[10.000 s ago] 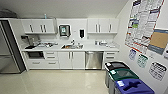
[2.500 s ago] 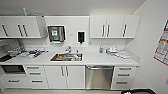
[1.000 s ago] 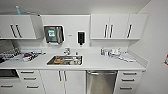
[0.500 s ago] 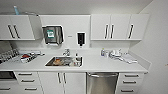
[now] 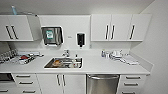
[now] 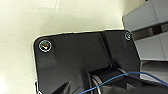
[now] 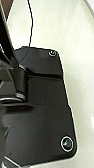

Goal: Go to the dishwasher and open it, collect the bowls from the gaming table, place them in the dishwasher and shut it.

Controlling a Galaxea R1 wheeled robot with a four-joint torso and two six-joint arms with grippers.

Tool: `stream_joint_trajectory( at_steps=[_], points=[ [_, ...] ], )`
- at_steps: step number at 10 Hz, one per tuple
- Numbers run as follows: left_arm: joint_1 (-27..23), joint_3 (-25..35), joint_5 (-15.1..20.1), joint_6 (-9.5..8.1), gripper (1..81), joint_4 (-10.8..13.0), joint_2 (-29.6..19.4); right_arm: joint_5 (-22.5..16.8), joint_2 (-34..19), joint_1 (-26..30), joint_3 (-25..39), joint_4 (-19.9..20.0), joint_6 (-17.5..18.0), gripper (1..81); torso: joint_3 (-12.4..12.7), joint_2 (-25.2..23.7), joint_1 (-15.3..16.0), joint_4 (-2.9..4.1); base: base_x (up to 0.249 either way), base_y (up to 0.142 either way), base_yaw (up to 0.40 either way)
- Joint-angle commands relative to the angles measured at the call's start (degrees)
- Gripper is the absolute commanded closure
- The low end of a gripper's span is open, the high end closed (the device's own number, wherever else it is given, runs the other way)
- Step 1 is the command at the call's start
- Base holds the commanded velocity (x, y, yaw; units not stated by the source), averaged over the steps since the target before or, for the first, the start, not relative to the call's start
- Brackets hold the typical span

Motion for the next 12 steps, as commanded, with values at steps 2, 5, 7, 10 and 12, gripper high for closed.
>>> stream_joint_trajectory(
  at_steps=[2, 5, 7, 10, 12],
  points=[
    [-3.2, 0.3, 3.4, 0.41, 1.0, -0.5, -0.8, -2.9, -0.6, 2.8, 0.5, 0.6, -0.2, 1.0, 0.0, 0.0, 0.0, 0.0, 0.099, 0.0, 0.0],
    [-3.2, 0.3, 3.4, 0.41, 1.0, -0.5, -0.8, -2.9, -0.6, 2.8, 0.5, 0.6, -0.2, 1.0, 0.0, 0.0, 0.0, 0.0, 0.099, 0.0, 0.0],
    [-3.2, 0.4, 3.4, 0.41, 1.0, -0.6, -0.9, -2.9, -0.6, 2.8, 0.5, 0.7, -0.2, 1.0, 0.0, 0.0, 0.0, 0.0, 0.099, 0.0, 0.0],
    [-3.2, 0.4, 3.4, 0.41, 1.0, -0.6, -1.0, -2.9, -0.5, 2.9, 0.5, 0.5, -0.2, 1.0, 0.0, 0.0, 0.0, 0.0, 0.099, 0.0, 0.0],
    [-3.2, 0.4, 3.4, 0.41, 1.0, -0.6, -1.0, -2.9, -0.4, 2.9, 0.5, 0.5, -0.2, 1.0, 0.0, 0.0, 0.0, 0.0, 0.099, 0.0, 0.0]
  ],
)
